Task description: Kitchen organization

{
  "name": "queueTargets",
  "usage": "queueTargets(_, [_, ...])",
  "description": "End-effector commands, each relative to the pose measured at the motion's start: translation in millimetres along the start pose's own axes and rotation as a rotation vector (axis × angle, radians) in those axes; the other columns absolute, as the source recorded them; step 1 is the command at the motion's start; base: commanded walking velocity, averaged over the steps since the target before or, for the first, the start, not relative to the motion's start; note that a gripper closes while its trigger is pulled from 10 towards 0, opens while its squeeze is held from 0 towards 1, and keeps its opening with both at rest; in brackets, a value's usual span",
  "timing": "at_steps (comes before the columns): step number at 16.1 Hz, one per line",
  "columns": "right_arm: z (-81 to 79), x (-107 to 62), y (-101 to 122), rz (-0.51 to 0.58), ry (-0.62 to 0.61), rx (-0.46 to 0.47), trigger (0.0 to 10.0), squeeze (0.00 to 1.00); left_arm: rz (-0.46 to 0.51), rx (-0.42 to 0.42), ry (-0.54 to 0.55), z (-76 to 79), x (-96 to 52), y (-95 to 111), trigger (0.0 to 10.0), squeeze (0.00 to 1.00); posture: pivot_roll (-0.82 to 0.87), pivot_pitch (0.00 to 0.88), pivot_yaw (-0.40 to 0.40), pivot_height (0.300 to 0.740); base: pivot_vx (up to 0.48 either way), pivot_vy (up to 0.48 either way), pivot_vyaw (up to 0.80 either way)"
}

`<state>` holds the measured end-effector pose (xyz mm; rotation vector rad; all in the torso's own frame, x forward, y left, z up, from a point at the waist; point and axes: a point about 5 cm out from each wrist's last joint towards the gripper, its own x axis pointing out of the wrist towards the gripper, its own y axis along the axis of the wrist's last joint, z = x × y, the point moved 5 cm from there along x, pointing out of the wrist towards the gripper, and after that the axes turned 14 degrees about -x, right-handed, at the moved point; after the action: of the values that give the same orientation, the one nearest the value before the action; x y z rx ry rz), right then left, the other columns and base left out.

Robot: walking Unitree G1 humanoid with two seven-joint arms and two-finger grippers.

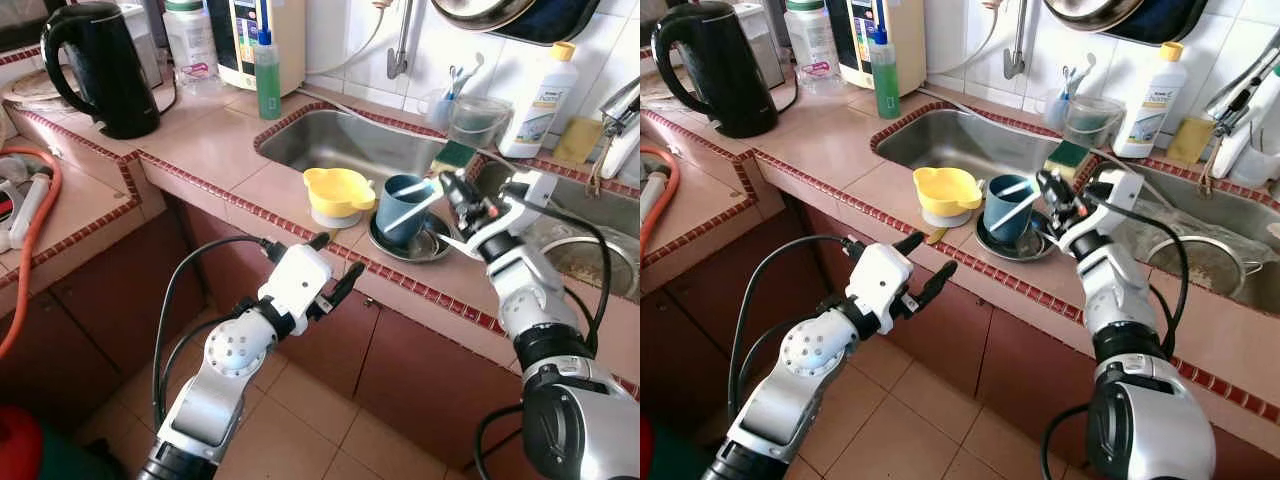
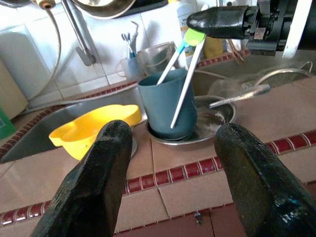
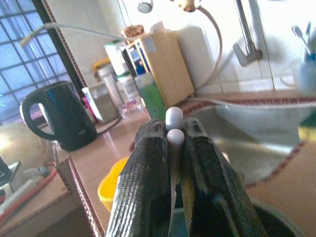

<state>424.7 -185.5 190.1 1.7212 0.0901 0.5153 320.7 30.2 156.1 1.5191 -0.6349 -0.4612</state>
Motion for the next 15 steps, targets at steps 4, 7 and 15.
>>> queueTargets(4, [-6.3, 7.5, 18, 0.058, 0.025, -0.007, 10.0, 0.0, 0.013, 0.012, -0.008, 1.6, 4.7, 4, 10.0, 0.0, -0.09, 0.0, -0.009, 0.74, 0.0, 0.0, 0.0])
queueTargets(7, [-7.5, 7.1, 28, 0.085, 0.029, -0.013, 10.0, 0.0, 0.018, 0.01, -0.008, 1.3, 6.5, 4, 10.0, 0.0, -0.09, 0.0, -0.011, 0.74, 0.0, 0.0, 0.0])
queueTargets(15, [-13.6, 7.3, 63, 0.19, 0.051, -0.004, 10.0, 0.0, 0.019, -0.004, -0.023, 3.1, 8.8, 3, 10.0, 0.0, -0.11, 0.0, -0.003, 0.74, 0.0, 0.0, 0.0])
